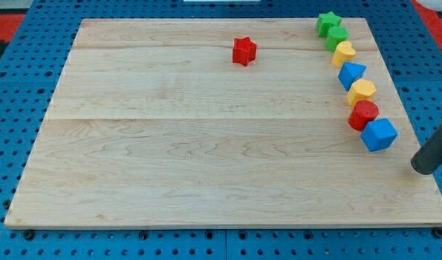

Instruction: Push red circle slightly left

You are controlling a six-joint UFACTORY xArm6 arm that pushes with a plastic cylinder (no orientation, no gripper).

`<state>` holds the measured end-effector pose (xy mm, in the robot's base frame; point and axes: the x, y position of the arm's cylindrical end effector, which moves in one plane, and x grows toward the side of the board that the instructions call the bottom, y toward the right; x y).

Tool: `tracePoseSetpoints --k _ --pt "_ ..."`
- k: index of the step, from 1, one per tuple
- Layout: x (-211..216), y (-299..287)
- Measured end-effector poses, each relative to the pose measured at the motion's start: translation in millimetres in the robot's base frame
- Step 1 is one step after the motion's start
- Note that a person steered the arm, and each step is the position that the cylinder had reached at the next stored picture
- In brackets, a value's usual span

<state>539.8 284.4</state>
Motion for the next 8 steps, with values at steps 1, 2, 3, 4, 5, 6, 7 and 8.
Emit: tracePoseSetpoints --k 1,2,3,4,5,6,7,8 --pt "-16 1" --pt "-56 8" --pt "-58 9" --pt "-67 9" --pt "-90 8" --pt "-91 8" --pt "-111 0" --pt "-118 -13"
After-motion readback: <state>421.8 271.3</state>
